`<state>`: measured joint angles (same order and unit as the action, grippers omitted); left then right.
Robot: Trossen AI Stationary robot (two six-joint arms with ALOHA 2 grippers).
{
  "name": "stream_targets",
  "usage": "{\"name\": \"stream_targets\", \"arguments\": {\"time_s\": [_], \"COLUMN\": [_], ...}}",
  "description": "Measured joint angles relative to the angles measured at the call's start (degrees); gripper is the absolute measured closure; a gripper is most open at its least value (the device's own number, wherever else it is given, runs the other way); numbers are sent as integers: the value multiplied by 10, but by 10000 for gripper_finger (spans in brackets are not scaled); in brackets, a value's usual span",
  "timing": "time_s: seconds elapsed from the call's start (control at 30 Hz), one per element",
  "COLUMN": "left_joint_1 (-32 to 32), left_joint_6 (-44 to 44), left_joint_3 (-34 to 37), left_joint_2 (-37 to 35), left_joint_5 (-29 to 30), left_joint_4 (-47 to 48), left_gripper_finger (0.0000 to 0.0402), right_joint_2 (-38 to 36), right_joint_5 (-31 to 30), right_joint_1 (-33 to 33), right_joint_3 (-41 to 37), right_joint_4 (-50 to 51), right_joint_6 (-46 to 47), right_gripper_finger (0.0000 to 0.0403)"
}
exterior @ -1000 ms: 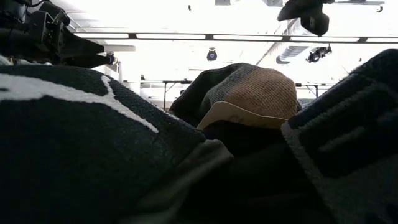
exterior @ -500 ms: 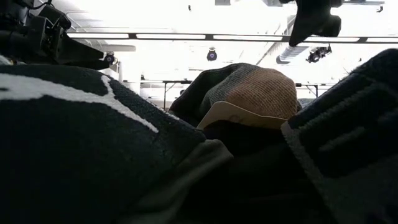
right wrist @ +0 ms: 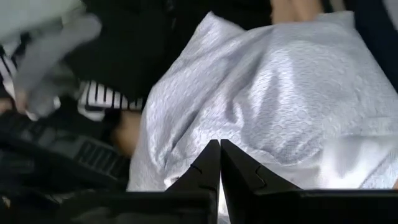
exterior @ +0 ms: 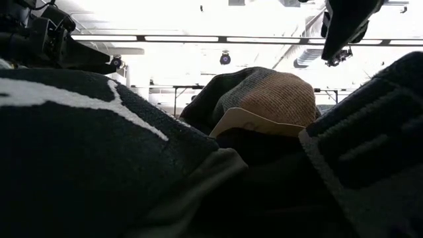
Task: Pick & Place Cloths
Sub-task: Put the light blue shirt into the blue laundry bin
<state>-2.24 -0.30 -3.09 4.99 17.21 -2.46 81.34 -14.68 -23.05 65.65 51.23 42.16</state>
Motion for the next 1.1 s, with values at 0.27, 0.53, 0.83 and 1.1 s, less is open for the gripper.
{"name": "stream_targets", "arguments": {"time_s": [0.27,0.53,0.83,1.1], "left_joint_1": [0,0,0,0], "left_joint_6": [0,0,0,0], "left_joint_3": [0,0,0,0], "left_joint_2": [0,0,0,0], "left_joint_5": [0,0,0,0], "left_joint_4": [0,0,0,0], "left_gripper_finger": [96,96,97,96], "right_joint_2": [34,61,66,66], "right_joint_5": [-3,-4,-9,2], "right_joint_1": [-18,-17,2,50], "right_joint_3": [0,0,0,0], "right_joint_4": [-9,-11,32,76], "right_joint_6": [-139,-169,-170,-170], "right_gripper_finger": [399,377,202,58]}}
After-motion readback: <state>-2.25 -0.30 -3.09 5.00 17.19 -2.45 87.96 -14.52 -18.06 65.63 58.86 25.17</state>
